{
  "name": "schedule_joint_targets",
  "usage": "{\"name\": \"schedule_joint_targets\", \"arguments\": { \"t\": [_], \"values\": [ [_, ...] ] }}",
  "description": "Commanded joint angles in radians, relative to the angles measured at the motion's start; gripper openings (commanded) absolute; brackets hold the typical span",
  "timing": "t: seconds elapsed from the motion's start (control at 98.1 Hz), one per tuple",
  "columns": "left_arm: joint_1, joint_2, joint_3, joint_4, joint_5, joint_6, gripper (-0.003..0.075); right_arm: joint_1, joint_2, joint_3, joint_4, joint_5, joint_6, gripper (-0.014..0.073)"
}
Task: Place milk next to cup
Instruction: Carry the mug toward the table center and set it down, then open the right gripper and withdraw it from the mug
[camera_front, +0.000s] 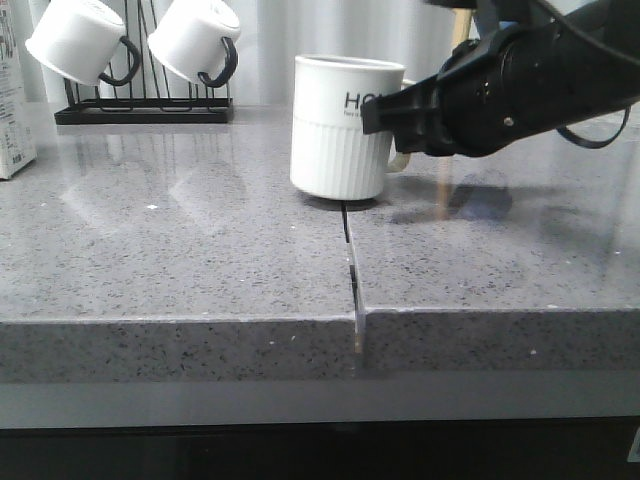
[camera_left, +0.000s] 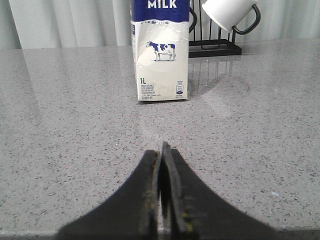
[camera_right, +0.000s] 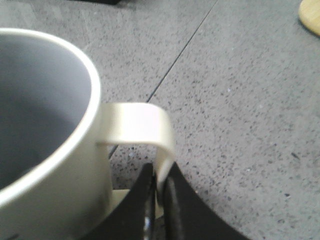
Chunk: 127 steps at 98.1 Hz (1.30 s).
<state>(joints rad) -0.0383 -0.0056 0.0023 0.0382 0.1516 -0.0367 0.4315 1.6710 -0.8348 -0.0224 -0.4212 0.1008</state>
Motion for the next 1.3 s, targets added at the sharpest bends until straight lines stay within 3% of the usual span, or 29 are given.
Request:
{"name": "schedule_joint_targets", "arguments": {
  "t": [0.0, 0.357, 0.663, 0.918, 1.203, 1.285],
  "values": [
    [0.002, -0.032, 0.04, -0.006, -0.086, -0.01, -0.0021, 0.004, -0.036, -0.033, 0.005, -0.087, -0.007, -0.005],
    [0.002, -0.032, 0.04, -0.006, -0.086, -0.01, -0.0021, 0.004, -0.038, -0.033, 0.005, -0.076, -0.007, 0.017],
    [0.002, -0.032, 0.04, -0.006, -0.086, -0.01, -0.0021, 0.004, -0.102, 0.001, 0.005, -0.038, -0.007, 0.0171],
    [0.002, -0.032, 0.04, -0.006, -0.086, -0.01, -0.0021, 0.004, -0.262, 0.112, 0.005, -0.01, -0.007, 0.0167],
    [0.002, -0.032, 0.04, -0.006, -0.086, -0.01, -0.0021, 0.004, -0.543, 0.198, 0.005, 0.305, -0.007, 0.0155],
    [0.002, -0.032, 0.04, -0.006, -0.086, -0.01, -0.0021, 0.004, -0.627, 0.214, 0.005, 0.387, -0.007, 0.0111]
  ]
}}
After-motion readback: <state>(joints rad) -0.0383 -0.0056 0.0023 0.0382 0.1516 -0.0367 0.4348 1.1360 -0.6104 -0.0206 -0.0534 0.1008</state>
